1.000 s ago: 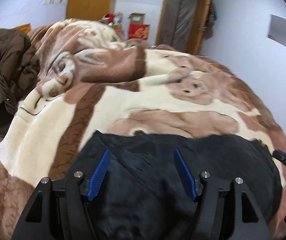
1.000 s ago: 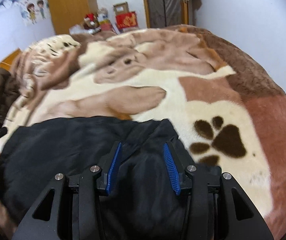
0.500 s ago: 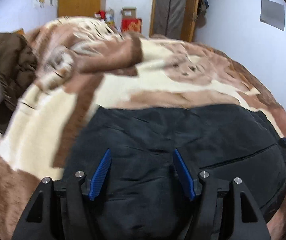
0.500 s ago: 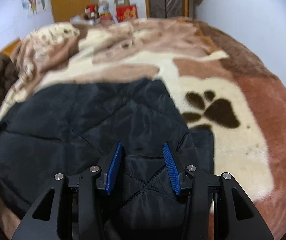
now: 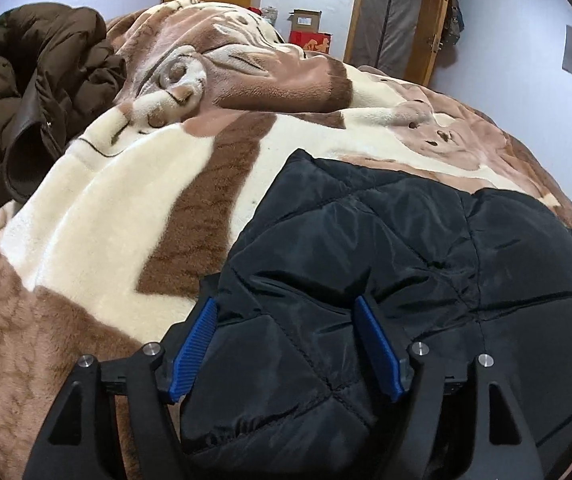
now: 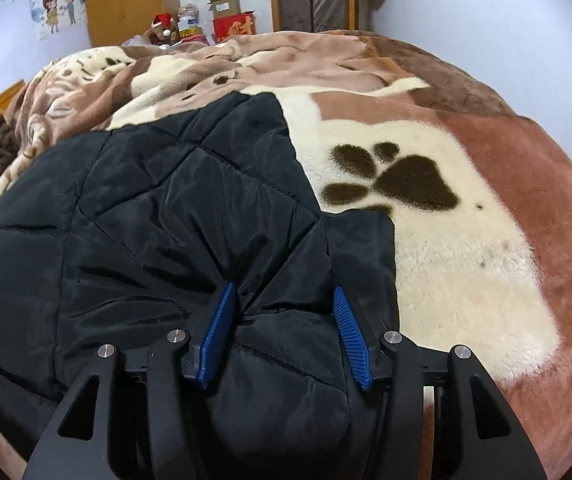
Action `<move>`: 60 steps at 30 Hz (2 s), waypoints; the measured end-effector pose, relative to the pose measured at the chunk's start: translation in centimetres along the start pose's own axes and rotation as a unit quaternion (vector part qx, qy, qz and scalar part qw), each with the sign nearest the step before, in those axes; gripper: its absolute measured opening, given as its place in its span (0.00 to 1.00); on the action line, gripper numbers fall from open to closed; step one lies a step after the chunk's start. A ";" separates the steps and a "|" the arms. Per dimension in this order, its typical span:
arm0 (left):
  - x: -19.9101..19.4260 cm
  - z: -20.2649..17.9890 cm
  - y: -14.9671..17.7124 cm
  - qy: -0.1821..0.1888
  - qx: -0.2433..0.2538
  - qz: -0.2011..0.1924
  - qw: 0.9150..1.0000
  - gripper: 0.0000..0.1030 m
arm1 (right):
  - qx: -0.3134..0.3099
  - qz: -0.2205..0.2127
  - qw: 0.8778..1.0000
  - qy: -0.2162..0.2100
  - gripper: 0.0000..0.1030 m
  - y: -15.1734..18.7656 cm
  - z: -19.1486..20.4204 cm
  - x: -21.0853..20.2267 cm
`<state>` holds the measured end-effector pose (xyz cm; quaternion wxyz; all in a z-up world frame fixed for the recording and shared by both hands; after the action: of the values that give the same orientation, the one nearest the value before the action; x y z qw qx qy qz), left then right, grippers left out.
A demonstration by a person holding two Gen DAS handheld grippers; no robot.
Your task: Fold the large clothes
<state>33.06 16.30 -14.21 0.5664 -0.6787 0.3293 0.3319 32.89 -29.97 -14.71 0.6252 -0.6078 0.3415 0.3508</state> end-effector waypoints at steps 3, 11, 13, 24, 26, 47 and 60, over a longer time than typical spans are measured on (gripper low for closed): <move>-1.4 0.2 -0.4 0.001 -0.008 0.012 1.000 0.70 | 0.010 0.010 1.000 0.002 0.50 -0.5 -0.3 -1.2; -5.5 -2.1 -3.6 0.007 0.017 -0.029 0.999 0.69 | -0.006 -0.054 0.998 -0.024 0.50 -4.2 2.4 -7.2; -4.5 -3.6 -4.1 0.006 0.033 -0.023 0.999 0.69 | -0.026 -0.045 0.998 -0.026 0.50 -5.0 3.8 -6.0; 1.3 -4.9 -3.8 -0.017 0.044 0.020 0.999 0.71 | -0.036 0.023 0.999 0.001 0.49 -4.8 3.2 1.4; 0.6 -5.0 -3.9 -0.020 0.046 0.025 0.998 0.69 | -0.039 0.026 0.999 0.013 0.49 -5.0 3.4 0.9; -5.4 -12.7 1.8 0.051 0.096 0.045 0.993 0.70 | -0.078 0.012 0.997 -0.024 0.49 -0.5 7.4 -6.9; -7.1 -10.1 1.6 0.039 0.083 0.034 0.995 0.70 | -0.077 0.022 0.997 -0.012 0.50 0.6 5.6 -6.9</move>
<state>28.52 6.57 -7.88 0.5960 -0.6302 0.3999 0.2960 28.80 -24.50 -9.00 0.5729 -0.6420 0.3193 0.3971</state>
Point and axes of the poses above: each gripper's, at about its wrist camera, not at the fingertips, and x roughly the way its jaws point, z to its left, y to its underside, the point moved 3 cm from there along x, roughly the way its jaws point, and after that the axes turned 10 degrees about z, right-handed, at the moved point
